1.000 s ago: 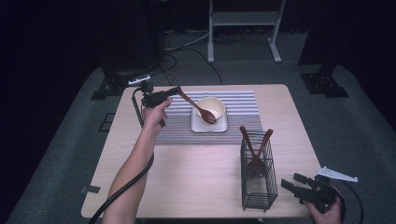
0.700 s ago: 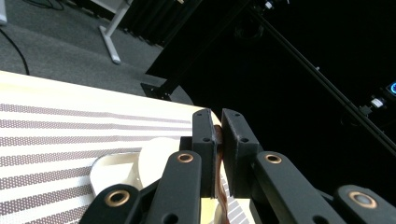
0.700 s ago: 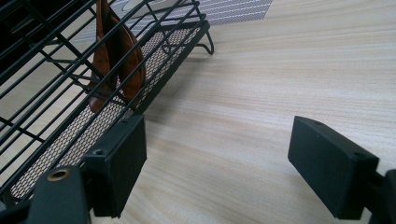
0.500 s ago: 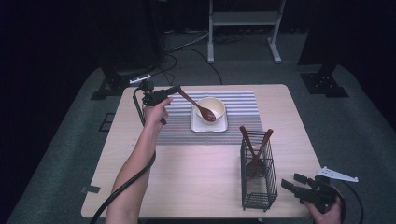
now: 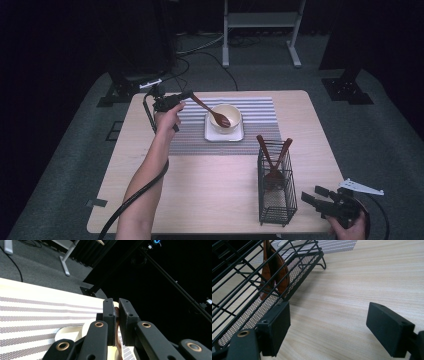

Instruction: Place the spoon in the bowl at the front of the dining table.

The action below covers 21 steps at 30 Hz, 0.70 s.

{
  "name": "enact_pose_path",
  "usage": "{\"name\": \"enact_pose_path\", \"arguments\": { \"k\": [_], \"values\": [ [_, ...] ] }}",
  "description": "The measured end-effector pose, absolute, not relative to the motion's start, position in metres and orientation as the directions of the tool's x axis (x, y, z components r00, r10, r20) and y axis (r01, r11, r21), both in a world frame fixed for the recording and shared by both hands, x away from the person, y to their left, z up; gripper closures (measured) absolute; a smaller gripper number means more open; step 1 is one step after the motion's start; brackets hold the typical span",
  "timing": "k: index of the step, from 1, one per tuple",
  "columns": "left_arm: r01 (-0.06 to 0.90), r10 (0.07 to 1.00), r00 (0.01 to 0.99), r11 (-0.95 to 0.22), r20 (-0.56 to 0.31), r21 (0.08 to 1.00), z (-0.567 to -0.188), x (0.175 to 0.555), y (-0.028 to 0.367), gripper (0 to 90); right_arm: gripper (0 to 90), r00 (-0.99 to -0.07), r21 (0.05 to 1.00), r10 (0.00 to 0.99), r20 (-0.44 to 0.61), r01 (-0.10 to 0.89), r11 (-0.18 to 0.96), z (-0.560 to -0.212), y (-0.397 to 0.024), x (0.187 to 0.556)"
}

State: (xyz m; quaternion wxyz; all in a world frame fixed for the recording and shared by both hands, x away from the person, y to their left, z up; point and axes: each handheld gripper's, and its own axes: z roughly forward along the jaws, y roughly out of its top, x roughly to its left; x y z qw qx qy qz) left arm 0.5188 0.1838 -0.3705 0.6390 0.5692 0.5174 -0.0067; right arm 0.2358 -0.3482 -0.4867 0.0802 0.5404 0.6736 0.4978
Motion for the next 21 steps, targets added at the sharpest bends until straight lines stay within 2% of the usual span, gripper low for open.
{"name": "enact_pose_path", "arguments": {
  "k": [21],
  "values": [
    [0.592,0.596,0.437,0.373,-0.674,0.714,-0.3794,0.5241,0.1856,84.3,18.3,-0.405,0.757,0.806,0.431,0.649,-0.079,-0.4868,-0.3482,0.2357]
  ]
}}
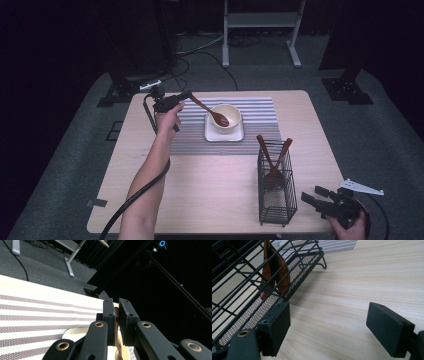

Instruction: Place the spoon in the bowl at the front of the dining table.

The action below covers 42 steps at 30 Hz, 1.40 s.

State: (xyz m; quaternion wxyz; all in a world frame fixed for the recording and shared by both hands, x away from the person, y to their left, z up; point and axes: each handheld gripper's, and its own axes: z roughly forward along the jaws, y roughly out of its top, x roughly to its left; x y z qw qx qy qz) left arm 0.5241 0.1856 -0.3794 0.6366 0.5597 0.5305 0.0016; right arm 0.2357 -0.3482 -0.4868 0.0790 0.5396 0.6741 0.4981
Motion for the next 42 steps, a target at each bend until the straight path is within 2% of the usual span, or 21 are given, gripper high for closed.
{"name": "enact_pose_path", "arguments": {
  "k": [42],
  "values": [
    [0.622,0.626,0.377,0.375,-0.682,0.688,-0.415,0.529,0.180,84.2,18.3,-0.409,0.754,0.802,0.436,0.652,-0.078,-0.487,-0.348,0.235]
  ]
}}
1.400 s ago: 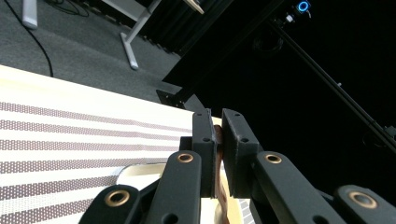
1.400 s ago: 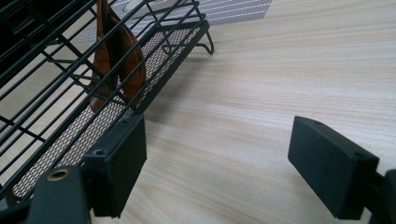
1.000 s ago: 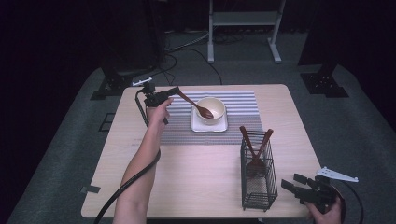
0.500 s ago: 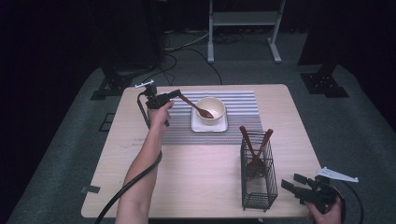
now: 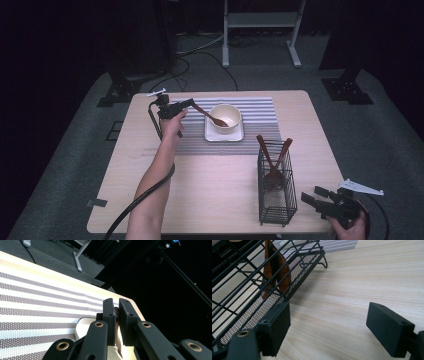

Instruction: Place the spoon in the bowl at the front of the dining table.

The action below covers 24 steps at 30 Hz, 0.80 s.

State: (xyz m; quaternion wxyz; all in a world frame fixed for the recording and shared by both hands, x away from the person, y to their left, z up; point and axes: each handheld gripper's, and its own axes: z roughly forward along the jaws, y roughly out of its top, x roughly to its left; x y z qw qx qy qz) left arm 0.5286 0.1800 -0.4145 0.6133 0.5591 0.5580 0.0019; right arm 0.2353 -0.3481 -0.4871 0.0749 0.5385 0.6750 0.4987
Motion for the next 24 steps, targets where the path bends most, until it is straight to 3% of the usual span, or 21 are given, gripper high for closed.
{"name": "enact_pose_path", "arguments": {
  "k": [15,24],
  "values": [
    [0.636,0.632,0.374,0.357,-0.678,0.684,-0.4190,0.5296,0.1798,81.2,18.3,-0.413,0.758,0.801,0.433,0.648,-0.075,-0.4865,-0.3478,0.2350],
    [0.648,0.641,0.378,0.332,-0.667,0.686,-0.4210,0.5295,0.1824,72.8,18.4,-0.410,0.754,0.800,0.437,0.652,-0.078,-0.4875,-0.3484,0.2353]
  ]
}}
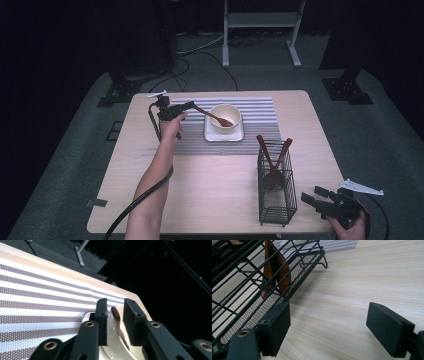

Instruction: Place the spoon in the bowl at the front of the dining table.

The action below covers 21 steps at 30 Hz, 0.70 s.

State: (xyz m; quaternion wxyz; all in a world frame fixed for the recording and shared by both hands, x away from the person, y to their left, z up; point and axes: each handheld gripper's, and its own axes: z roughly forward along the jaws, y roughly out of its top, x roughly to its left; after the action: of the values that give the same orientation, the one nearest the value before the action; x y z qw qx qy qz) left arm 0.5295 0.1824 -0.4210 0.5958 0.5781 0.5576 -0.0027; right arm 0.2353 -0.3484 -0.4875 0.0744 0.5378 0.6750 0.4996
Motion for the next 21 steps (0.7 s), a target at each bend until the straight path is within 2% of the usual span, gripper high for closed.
{"name": "enact_pose_path", "arguments": {
  "k": [4,11,15,16,20,21],
  "values": [
    [0.654,0.652,0.379,0.313,-0.656,0.689,-0.422,0.528,0.184,63.4,18.4,-0.409,0.753,0.800,0.439,0.654,-0.079,-0.488,-0.348,0.236],
    [0.660,0.674,0.386,0.276,-0.630,0.699,-0.425,0.525,0.186,54.6,18.4,-0.411,0.752,0.800,0.437,0.655,-0.074,-0.489,-0.348,0.237],
    [0.660,0.683,0.397,0.251,-0.613,0.708,-0.424,0.523,0.186,47.0,18.4,-0.411,0.752,0.801,0.434,0.655,-0.071,-0.488,-0.347,0.237],
    [0.661,0.685,0.399,0.246,-0.610,0.709,-0.424,0.522,0.186,41.8,18.3,-0.412,0.752,0.802,0.433,0.655,-0.070,-0.488,-0.347,0.237],
    [0.655,0.685,0.416,0.231,-0.598,0.720,-0.422,0.519,0.187,37.9,18.3,-0.410,0.752,0.803,0.432,0.655,-0.070,-0.488,-0.347,0.236],
    [0.658,0.686,0.417,0.224,-0.596,0.719,-0.423,0.518,0.188,34.4,18.3,-0.409,0.752,0.804,0.432,0.655,-0.070,-0.488,-0.347,0.236]
  ]
}}
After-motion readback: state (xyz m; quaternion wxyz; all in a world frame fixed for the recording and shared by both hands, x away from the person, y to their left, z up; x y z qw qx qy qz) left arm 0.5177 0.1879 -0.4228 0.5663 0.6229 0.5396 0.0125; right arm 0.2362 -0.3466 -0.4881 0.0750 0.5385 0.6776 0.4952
